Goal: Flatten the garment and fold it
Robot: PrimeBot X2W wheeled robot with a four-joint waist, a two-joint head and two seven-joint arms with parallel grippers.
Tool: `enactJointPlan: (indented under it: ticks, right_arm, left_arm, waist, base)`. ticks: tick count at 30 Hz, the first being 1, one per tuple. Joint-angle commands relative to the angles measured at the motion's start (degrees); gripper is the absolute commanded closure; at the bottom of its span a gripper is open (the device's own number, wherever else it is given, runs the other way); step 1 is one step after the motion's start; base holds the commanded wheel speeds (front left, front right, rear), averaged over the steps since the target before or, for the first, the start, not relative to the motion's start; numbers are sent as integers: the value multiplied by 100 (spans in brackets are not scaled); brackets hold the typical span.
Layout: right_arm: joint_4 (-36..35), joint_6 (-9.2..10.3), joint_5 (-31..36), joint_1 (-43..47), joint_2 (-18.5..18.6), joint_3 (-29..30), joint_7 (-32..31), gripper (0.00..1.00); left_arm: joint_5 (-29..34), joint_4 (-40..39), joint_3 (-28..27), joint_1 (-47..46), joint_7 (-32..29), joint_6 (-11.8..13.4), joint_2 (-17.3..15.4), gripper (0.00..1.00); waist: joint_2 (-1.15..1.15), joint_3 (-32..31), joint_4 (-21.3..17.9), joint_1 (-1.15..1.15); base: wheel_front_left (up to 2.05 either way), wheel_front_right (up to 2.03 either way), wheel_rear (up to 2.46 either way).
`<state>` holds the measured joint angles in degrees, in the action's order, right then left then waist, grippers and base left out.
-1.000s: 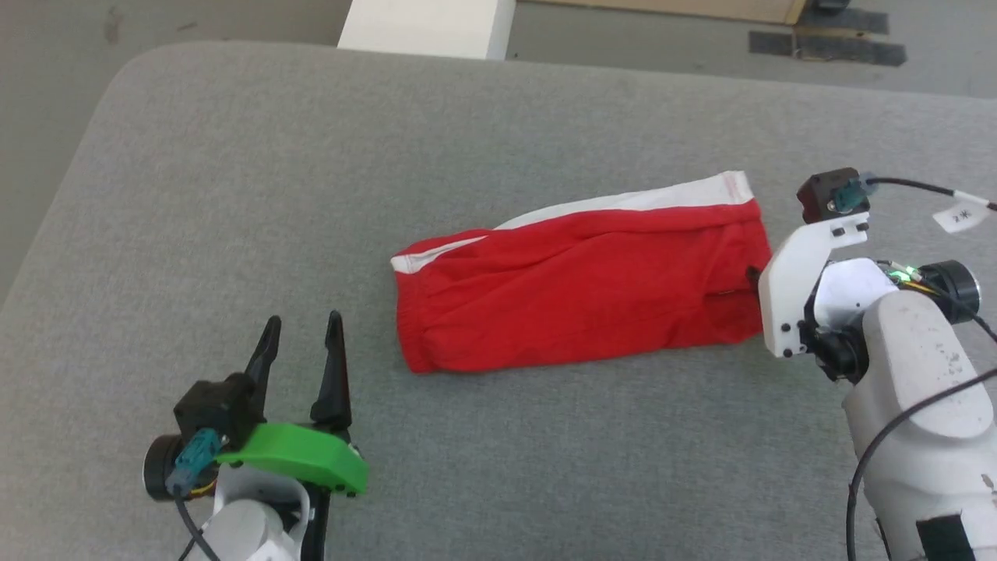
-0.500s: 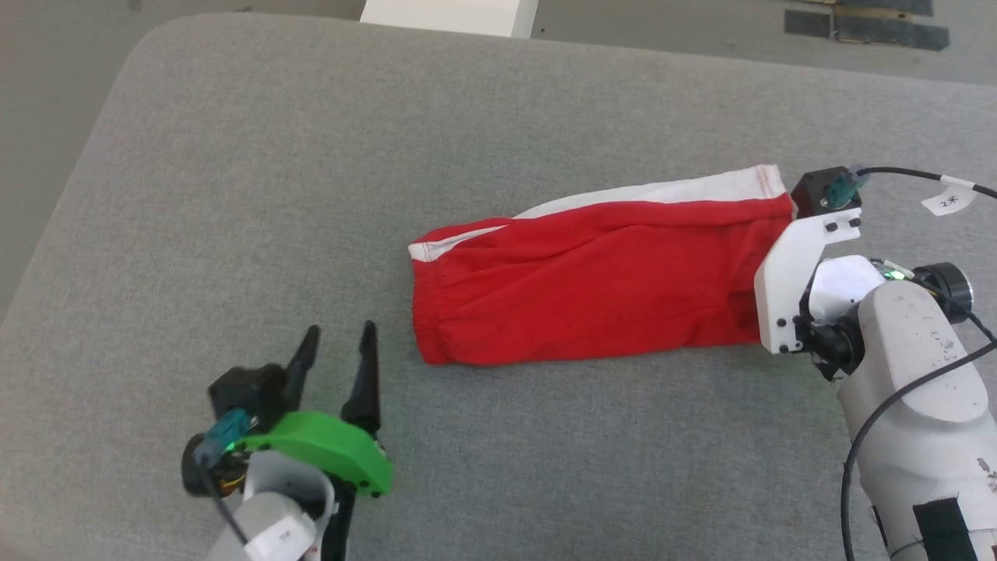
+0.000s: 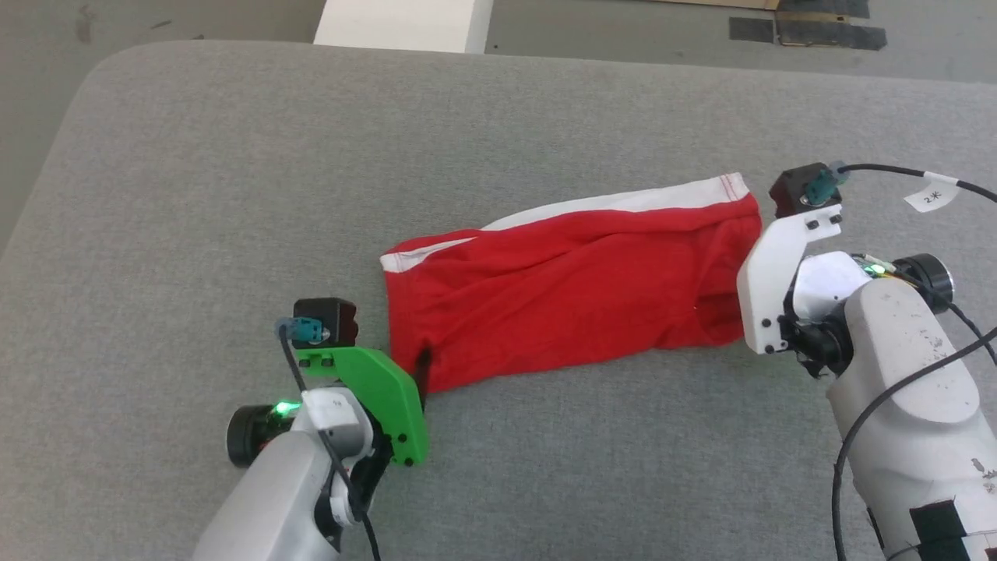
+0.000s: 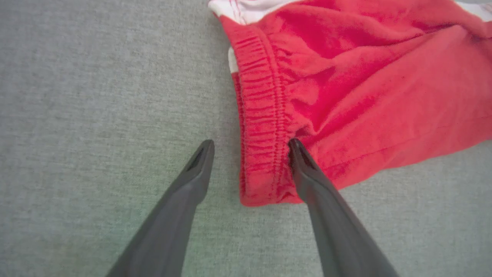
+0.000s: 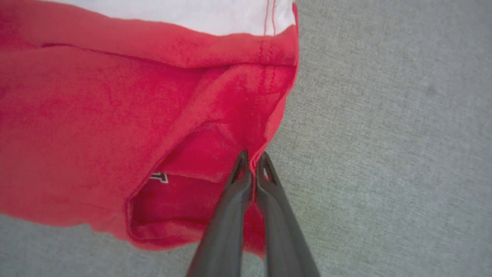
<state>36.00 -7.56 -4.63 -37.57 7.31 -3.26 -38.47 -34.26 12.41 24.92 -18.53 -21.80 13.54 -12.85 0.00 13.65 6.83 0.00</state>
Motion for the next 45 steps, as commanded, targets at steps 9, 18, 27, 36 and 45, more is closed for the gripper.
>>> enactJointPlan:
  ticks: [9,18,27,36,45]
  right_arm:
    - [-186,8,-220,95,67,-209,55,100]
    - [-371,8,-582,347,133,-203,214,100]
    - [-1479,8,-1223,1343,305,74,82,100]
    - [-3092,8,-1307,3167,-33,722,-407,100]
    - [-3699,8,-1302,3992,-408,1025,-506,0]
  left_arm:
    - [-365,495,48,-88,-396,-246,24,100]
    - [-751,473,-280,-58,-47,-539,18,100]
    - [-1161,-277,-516,340,-617,-577,-455,100]
    - [-1407,-613,-436,1164,-1262,-264,-679,100]
    - [-1571,-816,-495,1509,-1399,-134,-743,0]
  waist:
    - [0,169,-159,0]
    - [0,-20,-194,0]
    - [0,-428,-250,0]
    - [0,-599,-349,0]
    - [0,-685,-402,0]
  base:
    - [0,0,0]
    - [0,0,0]
    - [0,0,0]
    - [0,0,0]
    - [0,0,0]
